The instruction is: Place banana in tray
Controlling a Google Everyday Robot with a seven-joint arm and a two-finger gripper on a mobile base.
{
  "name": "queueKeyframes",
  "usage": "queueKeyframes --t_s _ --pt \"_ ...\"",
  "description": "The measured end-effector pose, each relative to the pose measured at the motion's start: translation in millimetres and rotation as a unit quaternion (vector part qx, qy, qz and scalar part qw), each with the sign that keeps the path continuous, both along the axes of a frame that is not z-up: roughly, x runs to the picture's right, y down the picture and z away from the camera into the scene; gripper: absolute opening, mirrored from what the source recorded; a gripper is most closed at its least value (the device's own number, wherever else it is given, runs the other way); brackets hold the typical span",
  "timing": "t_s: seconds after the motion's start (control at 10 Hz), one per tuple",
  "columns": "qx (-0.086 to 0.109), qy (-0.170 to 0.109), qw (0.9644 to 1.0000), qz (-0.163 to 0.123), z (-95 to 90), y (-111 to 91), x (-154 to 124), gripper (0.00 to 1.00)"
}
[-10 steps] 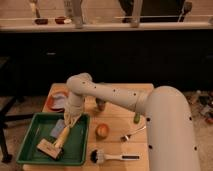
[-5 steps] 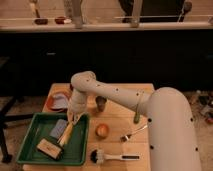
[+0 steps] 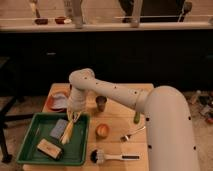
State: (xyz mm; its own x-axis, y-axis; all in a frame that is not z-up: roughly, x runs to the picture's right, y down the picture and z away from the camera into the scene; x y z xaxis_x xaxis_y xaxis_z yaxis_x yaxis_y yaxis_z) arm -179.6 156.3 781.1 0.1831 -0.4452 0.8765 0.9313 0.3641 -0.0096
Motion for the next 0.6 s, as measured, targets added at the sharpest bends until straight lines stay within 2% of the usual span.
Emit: queueKeyframes --t_s 0.4,0.6 --pt "0.0 -0.014 0.9999 -0.01 0.0 -3.0 -1.5 0.02" --pt "0.0 -0.014 0.9999 -0.01 0.0 -3.0 -1.1 0.17"
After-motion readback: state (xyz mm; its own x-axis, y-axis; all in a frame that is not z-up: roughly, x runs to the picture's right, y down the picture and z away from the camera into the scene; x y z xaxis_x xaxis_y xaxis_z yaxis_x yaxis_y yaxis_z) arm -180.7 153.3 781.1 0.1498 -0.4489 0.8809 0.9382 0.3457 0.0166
